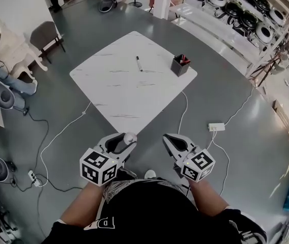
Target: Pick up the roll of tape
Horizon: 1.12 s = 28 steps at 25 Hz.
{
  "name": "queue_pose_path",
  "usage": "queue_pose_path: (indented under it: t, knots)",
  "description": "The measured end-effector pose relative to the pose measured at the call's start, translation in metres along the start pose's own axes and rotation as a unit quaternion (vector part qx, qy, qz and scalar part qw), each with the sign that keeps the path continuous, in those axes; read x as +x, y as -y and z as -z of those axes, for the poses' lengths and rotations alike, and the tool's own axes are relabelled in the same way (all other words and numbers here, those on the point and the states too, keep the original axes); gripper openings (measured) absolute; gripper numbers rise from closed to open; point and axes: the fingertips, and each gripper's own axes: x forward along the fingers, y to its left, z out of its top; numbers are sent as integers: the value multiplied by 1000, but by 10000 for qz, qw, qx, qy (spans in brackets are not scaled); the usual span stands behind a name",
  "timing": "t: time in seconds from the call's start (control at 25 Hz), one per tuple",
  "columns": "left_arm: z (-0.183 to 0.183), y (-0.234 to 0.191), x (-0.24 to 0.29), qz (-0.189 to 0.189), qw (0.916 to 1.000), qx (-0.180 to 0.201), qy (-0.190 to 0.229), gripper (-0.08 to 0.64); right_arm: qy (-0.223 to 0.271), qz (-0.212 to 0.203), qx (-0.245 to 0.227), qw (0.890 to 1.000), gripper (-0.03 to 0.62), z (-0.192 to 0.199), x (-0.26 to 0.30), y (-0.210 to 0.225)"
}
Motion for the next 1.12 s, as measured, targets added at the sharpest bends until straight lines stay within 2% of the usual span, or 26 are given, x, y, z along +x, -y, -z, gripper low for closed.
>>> queue_pose_path:
  t: [0.44, 0.64, 1.12]
  knots:
    - [9, 23, -21, 168, 9996, 222, -67, 210, 1, 192, 31, 9998, 5, 9, -16, -26]
    - [18, 18, -42, 262, 9993, 239, -138, 210, -26, 327, 15, 9995, 5, 7, -6, -48]
    - [27, 6, -64, 351, 9987, 310, -191, 210, -139, 540, -21, 9984, 5, 12, 0, -69]
